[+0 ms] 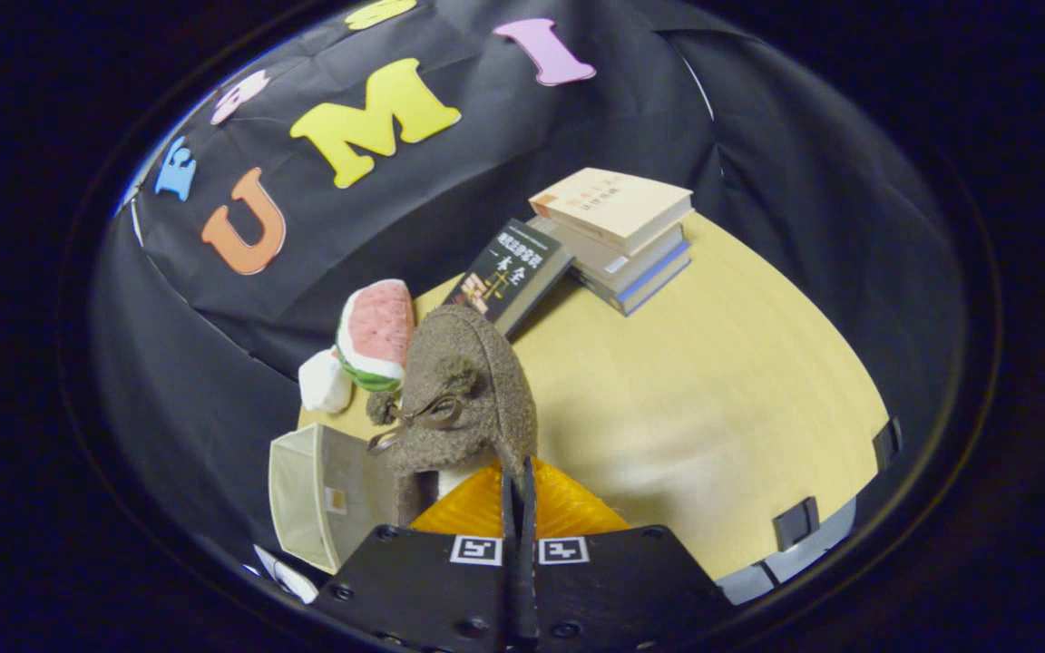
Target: Open the storage box then place both shoes into the box .Put the left shoe in first, then the right shoe, with the right side of both shoes facing outward in a uniform manner.
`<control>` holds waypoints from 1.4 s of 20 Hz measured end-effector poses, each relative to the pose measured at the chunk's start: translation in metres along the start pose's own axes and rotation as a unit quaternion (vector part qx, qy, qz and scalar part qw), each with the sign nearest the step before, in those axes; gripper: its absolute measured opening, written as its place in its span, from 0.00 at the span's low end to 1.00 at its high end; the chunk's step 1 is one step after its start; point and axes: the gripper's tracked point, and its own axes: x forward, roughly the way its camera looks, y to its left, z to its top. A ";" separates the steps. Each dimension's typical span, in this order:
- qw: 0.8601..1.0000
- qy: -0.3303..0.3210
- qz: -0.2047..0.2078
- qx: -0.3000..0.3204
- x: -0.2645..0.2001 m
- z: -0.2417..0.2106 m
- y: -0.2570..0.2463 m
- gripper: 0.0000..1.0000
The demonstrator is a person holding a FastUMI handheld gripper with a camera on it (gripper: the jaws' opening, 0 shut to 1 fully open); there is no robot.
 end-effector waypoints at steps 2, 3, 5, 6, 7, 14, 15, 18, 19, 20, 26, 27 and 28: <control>1.000 -0.012 0.005 -0.003 -0.013 -0.006 0.043 0.00; 1.000 -0.017 0.010 -0.004 -0.018 -0.010 0.065 0.00; 0.999 -0.028 0.022 0.000 -0.022 -0.021 0.109 0.00; 0.999 -0.033 0.026 0.004 -0.022 -0.028 0.129 0.00; 0.999 -0.035 0.029 0.005 -0.021 -0.036 0.149 0.00; 0.998 -0.023 0.025 -0.045 0.007 -0.093 0.244 0.00; 0.998 -0.022 0.018 -0.050 0.012 -0.099 0.251 0.00; 0.998 -0.016 -0.008 -0.066 0.031 -0.119 0.261 0.00; 0.997 -0.015 -0.017 -0.073 0.037 -0.126 0.262 0.00; 0.996 -0.013 -0.029 -0.081 0.043 -0.132 0.261 0.00; 0.988 -0.014 -0.094 -0.119 0.074 -0.156 0.242 0.00; 0.988 -0.013 -0.100 -0.120 0.077 -0.159 0.240 0.00; 0.987 -0.010 -0.105 -0.122 0.079 -0.162 0.239 0.00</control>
